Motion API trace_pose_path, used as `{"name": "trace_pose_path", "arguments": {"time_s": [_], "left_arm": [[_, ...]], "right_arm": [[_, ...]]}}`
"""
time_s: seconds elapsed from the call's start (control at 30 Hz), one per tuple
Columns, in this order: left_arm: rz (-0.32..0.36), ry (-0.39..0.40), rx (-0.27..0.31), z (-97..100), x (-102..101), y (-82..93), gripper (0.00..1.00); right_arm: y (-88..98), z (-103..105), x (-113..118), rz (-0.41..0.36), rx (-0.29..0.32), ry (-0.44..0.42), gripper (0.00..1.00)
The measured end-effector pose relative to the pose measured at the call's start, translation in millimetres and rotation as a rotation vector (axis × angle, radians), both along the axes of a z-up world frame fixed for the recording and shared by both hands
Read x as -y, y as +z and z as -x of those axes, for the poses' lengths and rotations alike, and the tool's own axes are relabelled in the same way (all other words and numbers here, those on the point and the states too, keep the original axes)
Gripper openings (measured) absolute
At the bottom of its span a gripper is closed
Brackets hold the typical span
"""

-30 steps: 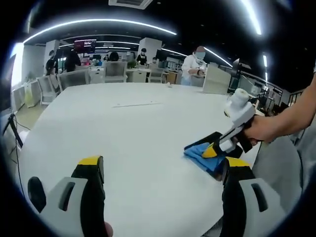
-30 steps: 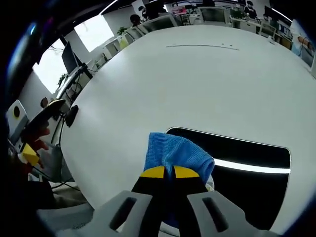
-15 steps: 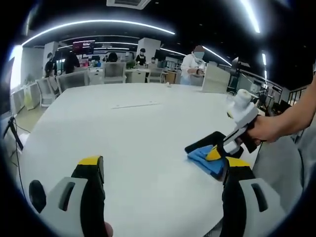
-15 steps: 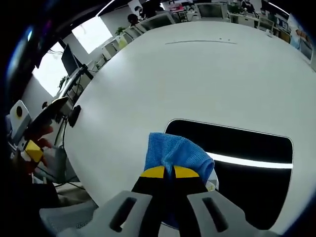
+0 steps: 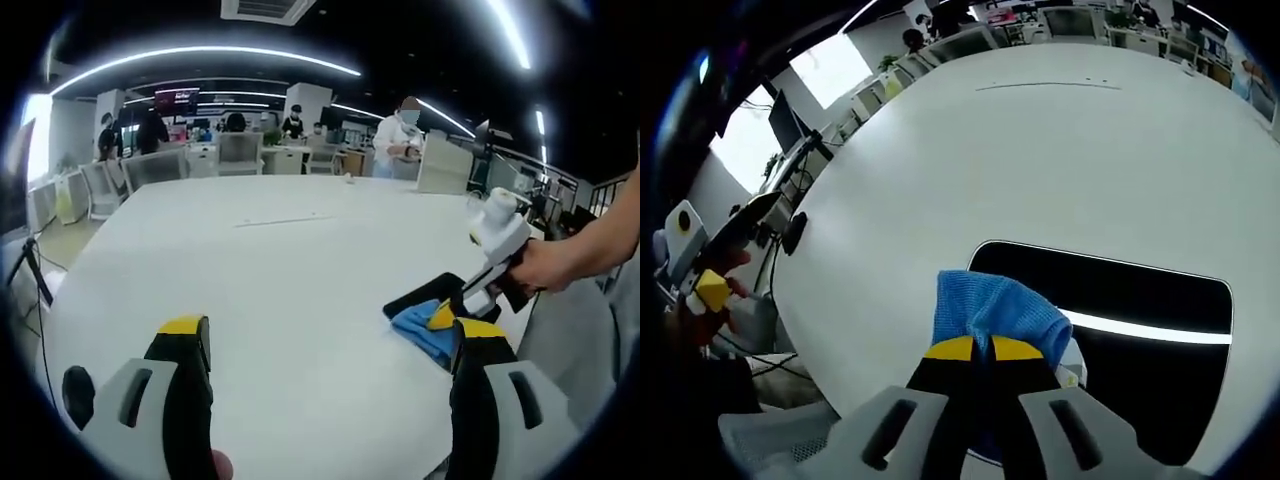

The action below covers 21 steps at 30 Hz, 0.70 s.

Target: Wipe the mirror surface with the cleaning cloth until all visible marks leave the cleaned area.

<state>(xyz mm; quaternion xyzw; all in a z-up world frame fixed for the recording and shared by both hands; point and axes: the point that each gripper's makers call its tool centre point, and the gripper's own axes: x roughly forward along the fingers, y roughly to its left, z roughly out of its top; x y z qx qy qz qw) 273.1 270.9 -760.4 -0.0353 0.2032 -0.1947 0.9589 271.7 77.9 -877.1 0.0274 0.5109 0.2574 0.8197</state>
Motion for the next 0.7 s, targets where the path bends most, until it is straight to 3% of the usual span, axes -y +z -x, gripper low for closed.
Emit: {"name": "trace_pose_path", "arguments": {"time_s": [0.37, 0.7], "left_arm": [[-0.01, -0.004, -0.005, -1.7, 3.7, -1.7, 0.99], [-0.019, -0.012, -0.014, 1.2, 9.5, -3.2, 0.99]], "right_arm": [[-0.6, -1.0, 13.8, -0.011, -0.008, -0.001, 0.0], [-0.7, -3.1, 41.1, -0.015, -0.007, -0.033, 0.0]]}}
